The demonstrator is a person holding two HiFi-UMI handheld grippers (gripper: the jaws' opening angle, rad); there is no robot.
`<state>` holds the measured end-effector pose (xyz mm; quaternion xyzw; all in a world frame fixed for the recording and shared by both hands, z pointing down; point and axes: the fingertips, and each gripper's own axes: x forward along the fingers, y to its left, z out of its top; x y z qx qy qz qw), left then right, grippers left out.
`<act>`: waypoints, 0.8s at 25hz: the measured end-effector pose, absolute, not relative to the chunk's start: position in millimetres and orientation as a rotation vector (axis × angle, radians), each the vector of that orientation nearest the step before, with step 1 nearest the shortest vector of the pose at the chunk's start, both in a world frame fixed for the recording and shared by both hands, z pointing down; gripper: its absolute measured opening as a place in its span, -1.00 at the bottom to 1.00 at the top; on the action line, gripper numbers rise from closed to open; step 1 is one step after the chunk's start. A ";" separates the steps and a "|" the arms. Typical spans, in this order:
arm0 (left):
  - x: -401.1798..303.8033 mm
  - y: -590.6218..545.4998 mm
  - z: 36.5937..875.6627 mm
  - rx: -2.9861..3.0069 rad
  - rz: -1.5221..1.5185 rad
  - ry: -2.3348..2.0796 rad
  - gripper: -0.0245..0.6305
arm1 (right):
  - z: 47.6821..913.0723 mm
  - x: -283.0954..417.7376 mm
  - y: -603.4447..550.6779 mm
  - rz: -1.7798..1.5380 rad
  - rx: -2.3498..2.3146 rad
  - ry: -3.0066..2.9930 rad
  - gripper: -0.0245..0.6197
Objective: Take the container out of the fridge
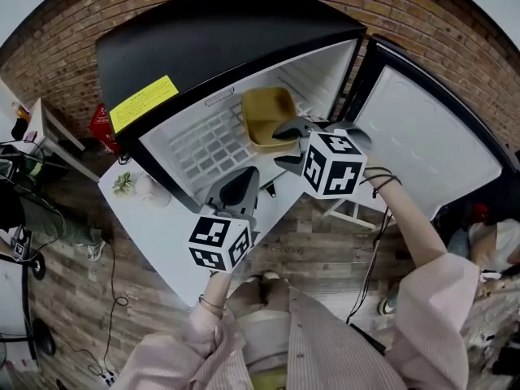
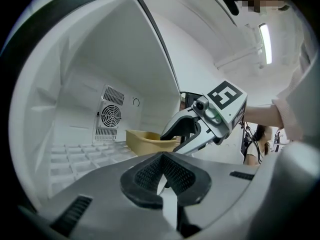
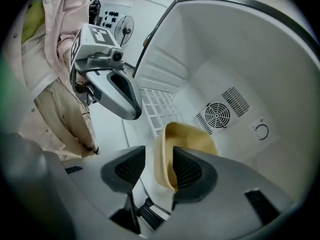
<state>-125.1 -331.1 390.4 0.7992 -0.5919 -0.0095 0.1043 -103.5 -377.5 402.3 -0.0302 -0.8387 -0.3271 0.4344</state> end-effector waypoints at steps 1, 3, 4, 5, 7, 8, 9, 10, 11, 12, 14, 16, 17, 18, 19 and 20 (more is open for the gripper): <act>-124.0 -331.4 390.0 2.361 -0.028 -1.742 -0.95 | 403.0 -103.4 -377.6 -0.809 -0.082 -2.082 -0.38; -123.2 -331.9 389.4 2.368 -0.028 -1.736 -0.95 | 404.3 -103.6 -378.5 -0.813 -0.088 -2.064 -0.52; -123.6 -332.2 389.5 2.370 -0.028 -1.735 -0.95 | 405.6 -103.4 -378.9 -0.816 -0.094 -2.051 -0.55; -124.2 -332.5 389.8 2.370 -0.028 -1.734 -0.95 | 407.0 -103.2 -378.9 -0.816 -0.101 -2.039 -0.55; -125.6 -332.8 390.6 2.368 -0.029 -1.733 -0.95 | 408.1 -103.3 -379.3 -0.814 -0.107 -2.029 -0.59; -126.2 -332.9 390.9 2.367 -0.029 -1.732 -0.95 | 407.5 -103.8 -379.9 -0.817 -0.104 -2.029 -0.70; -126.7 -332.8 391.0 2.366 -0.029 -1.731 -0.95 | 406.8 -104.2 -380.5 -0.820 -0.101 -2.029 -0.76; -127.0 -332.9 390.9 2.366 -0.030 -1.730 -0.95 | 406.3 -104.3 -381.0 -0.819 -0.101 -2.029 -0.76; -127.1 -332.9 390.6 2.367 -0.030 -1.729 -0.95 | 405.8 -104.2 -381.1 -0.816 -0.102 -2.029 -0.76; -127.3 -332.9 390.4 2.368 -0.031 -1.728 -0.95 | 405.5 -104.1 -381.0 -0.814 -0.104 -2.029 -0.76; -128.1 -332.8 390.4 2.370 -0.032 -1.725 -0.95 | 405.2 -104.4 -380.5 -0.813 -0.106 -2.027 -0.76; -128.5 -332.3 390.7 2.373 -0.032 -1.720 -0.95 | 404.8 -104.7 -379.9 -0.815 -0.104 -2.027 -0.78; -128.4 -331.9 390.7 2.374 -0.032 -1.718 -0.95 | 404.4 -104.5 -379.5 -0.815 -0.102 -2.027 -0.78; -128.1 -331.4 390.7 2.376 -0.033 -1.715 -0.95 | 403.9 -104.1 -379.0 -0.814 -0.098 -2.030 -0.79; -127.7 -330.7 390.8 2.378 -0.033 -1.713 -0.95 | 403.2 -103.6 -378.3 -0.812 -0.093 -2.033 -0.80; -127.5 -329.8 390.8 2.379 -0.032 -1.710 -0.95 | 402.2 -103.1 -377.4 -0.811 -0.087 -2.038 -0.81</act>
